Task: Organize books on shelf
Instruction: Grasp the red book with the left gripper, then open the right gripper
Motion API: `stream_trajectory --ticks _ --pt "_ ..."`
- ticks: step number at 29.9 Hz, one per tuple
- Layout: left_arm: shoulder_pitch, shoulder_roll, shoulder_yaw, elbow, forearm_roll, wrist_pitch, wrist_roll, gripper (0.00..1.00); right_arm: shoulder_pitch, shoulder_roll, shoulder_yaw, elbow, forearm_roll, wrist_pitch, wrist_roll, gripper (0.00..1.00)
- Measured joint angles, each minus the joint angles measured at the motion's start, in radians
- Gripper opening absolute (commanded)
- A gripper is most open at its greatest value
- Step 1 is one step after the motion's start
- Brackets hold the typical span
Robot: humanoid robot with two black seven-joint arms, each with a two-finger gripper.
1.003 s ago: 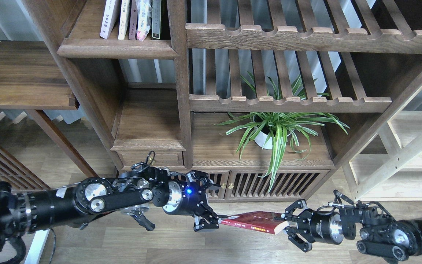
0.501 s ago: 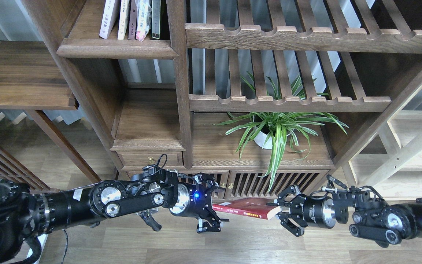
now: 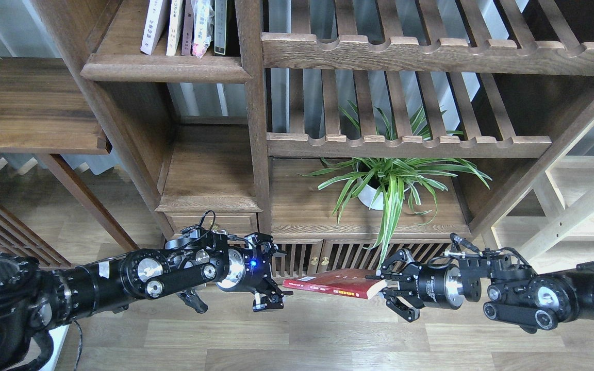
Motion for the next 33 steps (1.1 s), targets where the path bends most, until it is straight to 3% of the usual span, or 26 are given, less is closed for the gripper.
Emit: stream_trajectory --ticks 19,25,28,30,32,33 --pt "0.000 0.000 -0.014 -0.004 -0.003 0.012 0.001 0.86 0.135 0.130 -0.039 0.019 0.128 0.001 0.000 0.04" --pt "0.000 0.000 -0.015 -0.005 -0.002 0.028 0.002 0.79 0.139 0.161 -0.056 0.017 0.130 0.001 0.000 0.04" --pt "0.000 0.000 -0.015 -0.007 -0.001 0.039 -0.006 0.68 0.142 0.163 -0.057 0.016 0.130 0.001 0.000 0.04" --pt "0.000 0.000 -0.015 -0.009 -0.001 0.049 -0.020 0.56 0.142 0.164 -0.058 0.016 0.130 0.001 0.000 0.04" --pt "0.000 0.000 -0.015 -0.009 0.000 0.062 -0.034 0.35 0.143 0.164 -0.058 0.016 0.130 0.001 0.000 0.04" --pt "0.000 0.000 -0.015 -0.009 0.000 0.069 -0.038 0.34 0.143 0.165 -0.058 0.016 0.130 0.001 0.000 0.05"
